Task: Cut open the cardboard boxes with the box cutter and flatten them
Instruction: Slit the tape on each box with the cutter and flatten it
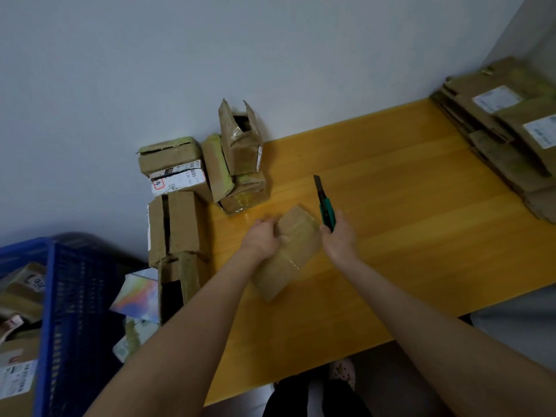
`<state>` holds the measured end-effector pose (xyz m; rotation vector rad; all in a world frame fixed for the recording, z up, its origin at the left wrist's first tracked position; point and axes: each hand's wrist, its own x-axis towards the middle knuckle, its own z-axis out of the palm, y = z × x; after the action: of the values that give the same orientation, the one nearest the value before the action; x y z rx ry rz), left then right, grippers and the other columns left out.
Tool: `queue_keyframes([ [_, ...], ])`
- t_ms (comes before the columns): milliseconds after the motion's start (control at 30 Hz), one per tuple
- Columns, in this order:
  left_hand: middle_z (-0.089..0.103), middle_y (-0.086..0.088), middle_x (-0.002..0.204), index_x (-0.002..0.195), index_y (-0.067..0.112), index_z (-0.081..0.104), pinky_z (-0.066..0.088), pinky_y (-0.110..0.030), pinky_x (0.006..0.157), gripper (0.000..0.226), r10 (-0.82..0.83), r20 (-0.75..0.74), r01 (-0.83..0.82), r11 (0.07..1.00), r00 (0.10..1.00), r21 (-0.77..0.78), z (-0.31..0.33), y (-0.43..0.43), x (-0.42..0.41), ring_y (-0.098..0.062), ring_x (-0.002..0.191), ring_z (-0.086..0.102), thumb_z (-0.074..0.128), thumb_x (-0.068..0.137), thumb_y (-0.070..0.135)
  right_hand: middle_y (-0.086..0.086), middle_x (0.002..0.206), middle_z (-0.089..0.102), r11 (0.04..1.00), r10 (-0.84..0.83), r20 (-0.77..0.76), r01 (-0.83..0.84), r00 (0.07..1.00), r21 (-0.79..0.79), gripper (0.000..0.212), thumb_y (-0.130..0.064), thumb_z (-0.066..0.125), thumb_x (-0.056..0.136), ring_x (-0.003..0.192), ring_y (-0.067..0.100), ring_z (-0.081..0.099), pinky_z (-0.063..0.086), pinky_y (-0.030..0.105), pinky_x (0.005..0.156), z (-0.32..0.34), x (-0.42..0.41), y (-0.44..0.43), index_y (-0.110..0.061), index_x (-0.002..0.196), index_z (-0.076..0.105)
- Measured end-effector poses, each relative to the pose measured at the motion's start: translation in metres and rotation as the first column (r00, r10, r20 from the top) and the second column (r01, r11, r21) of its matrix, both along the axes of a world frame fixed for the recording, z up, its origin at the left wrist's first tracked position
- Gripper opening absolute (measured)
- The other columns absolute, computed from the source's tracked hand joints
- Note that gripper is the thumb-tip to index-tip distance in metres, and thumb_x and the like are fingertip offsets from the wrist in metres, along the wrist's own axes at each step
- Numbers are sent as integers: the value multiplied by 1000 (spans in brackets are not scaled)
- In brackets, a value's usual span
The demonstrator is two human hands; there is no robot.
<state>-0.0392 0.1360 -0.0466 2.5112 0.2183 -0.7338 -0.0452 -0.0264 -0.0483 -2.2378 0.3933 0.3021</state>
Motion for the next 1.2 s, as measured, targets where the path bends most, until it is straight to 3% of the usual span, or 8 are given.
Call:
queue_keyframes([
  [133, 10, -8, 158, 153, 19, -7, 15, -63, 114, 130, -80, -39, 88, 953, 996, 290, -2, -21, -26, -32, 147, 10, 73, 64, 69, 11, 126, 54, 995, 65, -74, -59, 995, 75, 34, -13, 46, 100, 115, 29, 54, 45, 32, 81, 2, 7, 1, -9, 134, 42],
  [267, -10, -10, 160, 149, 17, -26, 9, -68, 113, 136, -46, -74, 75, 891, 996, 448, -16, -22, -61, -34, 148, -7, 75, 69, 60, 12, 129, 54, 995, 50, -121, -40, 991, 87, 38, -11, 46, 100, 116, 29, 54, 47, 36, 88, -4, 4, -2, -9, 138, 42],
  [367, 3, -9, 157, 152, 17, -16, 20, -63, 113, 130, -79, -37, 87, 903, 996, 420, -21, -12, -55, -34, 146, 5, 77, 69, 54, 9, 127, 56, 991, 107, -63, -101, 992, 92, 41, -13, 47, 101, 107, 26, 57, 48, 34, 81, -1, 4, -5, -12, 141, 41],
  [533, 0, -5, 161, 155, 21, -3, 12, -54, 118, 113, -455, 19, 412, 824, 890, 389, -12, 2, -28, -29, 148, 1, 75, 76, 46, 5, 122, 59, 979, 165, -27, -160, 986, 127, 34, -20, 50, 99, 100, 22, 57, 46, 31, 76, -1, 2, -9, -14, 133, 50],
  [733, 16, -4, 159, 151, 20, 26, 39, -38, 111, 84, -173, 240, 94, 947, 955, 309, -21, 7, -47, -24, 142, 28, 74, 83, 31, 8, 122, 61, 962, 273, -76, -273, 959, 14, 34, -16, 52, 97, 99, 24, 59, 45, 28, 72, -3, 2, -19, -15, 131, 52],
  [800, 21, -5, 157, 148, 21, 33, 41, -37, 109, 78, -95, 271, 23, 966, 958, 259, -22, 6, -51, -24, 140, 33, 74, 83, 29, 6, 122, 59, 900, 400, -61, -404, 915, -165, 39, -19, 50, 96, 90, 19, 56, 44, 27, 64, 6, 2, -19, -21, 135, 49],
  [933, 18, -4, 157, 146, 21, 35, 44, -38, 106, 77, 37, 246, -79, 983, 969, 167, -23, 2, -55, -26, 136, 39, 76, 81, 25, -1, 124, 56, 609, 649, -91, -587, 756, -534, 45, -31, 46, 97, 99, 18, 58, 46, 26, 60, 32, -1, -22, -32, 142, 41],
  [1200, 18, 2, 161, 150, 19, 29, 34, -33, 111, 79, 83, 223, -130, 970, 971, 204, -14, 1, -56, -19, 143, 29, 73, 85, 24, -1, 129, 55, 339, 795, -165, -654, 583, -676, 40, -30, 42, 99, 95, 23, 62, 41, 30, 61, 44, -2, -24, -35, 139, 43],
])
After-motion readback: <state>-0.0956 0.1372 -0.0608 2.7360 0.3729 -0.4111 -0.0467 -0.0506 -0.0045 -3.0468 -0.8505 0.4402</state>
